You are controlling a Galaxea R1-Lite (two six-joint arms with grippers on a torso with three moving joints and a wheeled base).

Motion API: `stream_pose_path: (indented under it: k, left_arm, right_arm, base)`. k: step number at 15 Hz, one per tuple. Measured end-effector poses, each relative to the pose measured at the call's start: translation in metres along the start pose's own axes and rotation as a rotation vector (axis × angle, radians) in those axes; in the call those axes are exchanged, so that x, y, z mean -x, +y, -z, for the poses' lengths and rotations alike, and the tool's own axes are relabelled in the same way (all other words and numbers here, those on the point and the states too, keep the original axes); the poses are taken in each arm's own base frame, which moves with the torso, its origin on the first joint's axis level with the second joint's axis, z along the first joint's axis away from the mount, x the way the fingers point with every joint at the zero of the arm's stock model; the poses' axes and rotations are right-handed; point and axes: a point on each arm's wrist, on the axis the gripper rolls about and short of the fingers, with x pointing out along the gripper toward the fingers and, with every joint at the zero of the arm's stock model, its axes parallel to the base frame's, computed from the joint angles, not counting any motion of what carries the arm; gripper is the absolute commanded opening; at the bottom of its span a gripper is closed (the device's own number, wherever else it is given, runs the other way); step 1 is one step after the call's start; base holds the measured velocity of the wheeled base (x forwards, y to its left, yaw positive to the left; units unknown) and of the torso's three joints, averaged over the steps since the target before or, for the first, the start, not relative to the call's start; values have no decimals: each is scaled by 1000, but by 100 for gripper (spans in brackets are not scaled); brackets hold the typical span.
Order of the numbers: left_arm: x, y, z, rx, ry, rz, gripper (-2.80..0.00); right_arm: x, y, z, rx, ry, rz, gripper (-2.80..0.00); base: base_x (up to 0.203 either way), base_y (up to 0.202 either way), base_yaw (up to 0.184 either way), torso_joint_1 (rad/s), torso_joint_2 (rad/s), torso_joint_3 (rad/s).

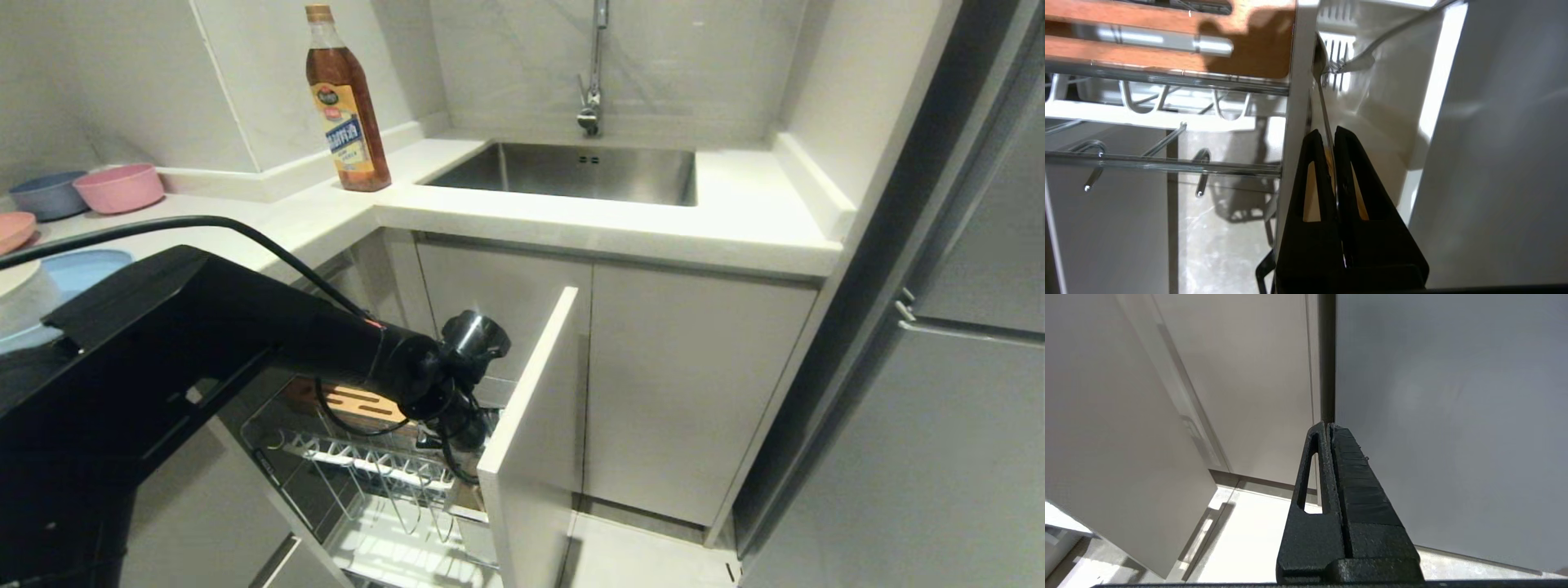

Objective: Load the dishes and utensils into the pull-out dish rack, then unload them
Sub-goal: Take the spoon out of the cupboard

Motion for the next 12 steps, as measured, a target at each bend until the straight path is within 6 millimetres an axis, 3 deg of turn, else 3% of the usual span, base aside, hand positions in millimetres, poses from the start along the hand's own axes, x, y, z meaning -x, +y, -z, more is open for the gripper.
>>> stream_pose_path:
  k: [6, 12]
  left_arm:
    - [11, -2, -1, 0, -20, 5, -280]
    - [66, -1, -2, -7, -84, 26, -280]
  right_arm:
    - [0, 0, 0, 0, -1, 0, -280]
    - [0, 0, 0, 0, -1, 0, -280]
  base:
    - [0, 0, 0, 0, 0, 0]
    - [0, 0, 0, 0, 0, 0]
